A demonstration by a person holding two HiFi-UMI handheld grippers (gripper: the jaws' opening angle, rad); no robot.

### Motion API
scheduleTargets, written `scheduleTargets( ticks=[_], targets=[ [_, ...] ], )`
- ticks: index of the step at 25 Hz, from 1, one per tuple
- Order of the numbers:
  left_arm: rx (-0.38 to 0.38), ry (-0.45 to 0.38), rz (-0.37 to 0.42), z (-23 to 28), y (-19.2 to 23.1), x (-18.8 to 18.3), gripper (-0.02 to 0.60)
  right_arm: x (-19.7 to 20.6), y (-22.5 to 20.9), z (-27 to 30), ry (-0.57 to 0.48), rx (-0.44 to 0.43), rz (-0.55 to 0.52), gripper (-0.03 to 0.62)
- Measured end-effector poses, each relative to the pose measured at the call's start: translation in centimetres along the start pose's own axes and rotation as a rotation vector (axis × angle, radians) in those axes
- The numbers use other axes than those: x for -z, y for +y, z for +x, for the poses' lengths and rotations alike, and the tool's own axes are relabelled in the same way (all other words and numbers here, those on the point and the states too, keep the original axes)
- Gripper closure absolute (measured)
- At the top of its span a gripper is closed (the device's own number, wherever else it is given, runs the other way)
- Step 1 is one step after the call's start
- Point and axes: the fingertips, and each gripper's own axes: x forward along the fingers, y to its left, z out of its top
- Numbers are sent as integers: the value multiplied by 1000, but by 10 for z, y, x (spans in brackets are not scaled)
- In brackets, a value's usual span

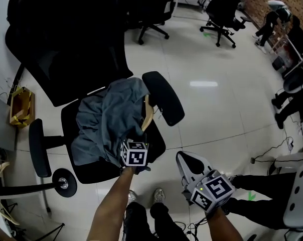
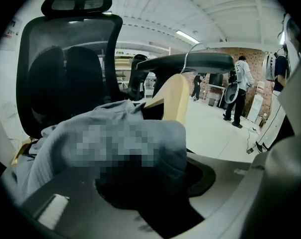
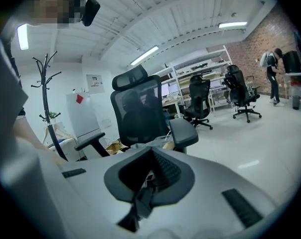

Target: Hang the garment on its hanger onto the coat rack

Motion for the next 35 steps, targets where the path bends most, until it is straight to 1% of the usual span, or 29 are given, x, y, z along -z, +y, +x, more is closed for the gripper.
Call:
scheduleTargets(
  ticks=[1, 3, 4, 5, 10, 13, 17, 20, 28, 31, 35],
  targets=[
    [-13, -3, 22, 0, 2, -2, 394, 1, -3, -1, 2, 5, 4, 580],
    [-44, -15, 86, -3, 4, -8, 533, 3, -9, -3, 8, 13, 11, 580],
    [-59, -17, 103, -5, 5, -10, 565, 4, -12, -4, 12, 16, 14, 580],
    [-70, -15, 102, -7, 7, -12, 566, 4, -13, -5, 14, 17, 18, 580],
    [-103, -11, 27, -33, 33, -23, 568, -8, -10, -6, 9, 2, 22, 580],
    [-121, -54, 5, -58, 46, -39, 568, -21, -2, -5, -12, -13, 19, 580],
    [-144, -120, 4, -99, 59, -66, 568, -40, 18, -4, -32, -45, -5, 580],
    [-159, -157, 26, -136, 66, -83, 568, -54, 36, -5, -51, -75, -8, 580],
    [-255, -265, 183, -263, 94, -133, 568, -101, 81, -26, -134, -119, -23, 580],
    [-236, -304, 212, -315, 101, -152, 568, -119, 104, -33, -175, -127, -42, 580],
    [-192, -339, 206, -380, 107, -172, 568, -140, 135, -39, -223, -142, -65, 580]
  ],
)
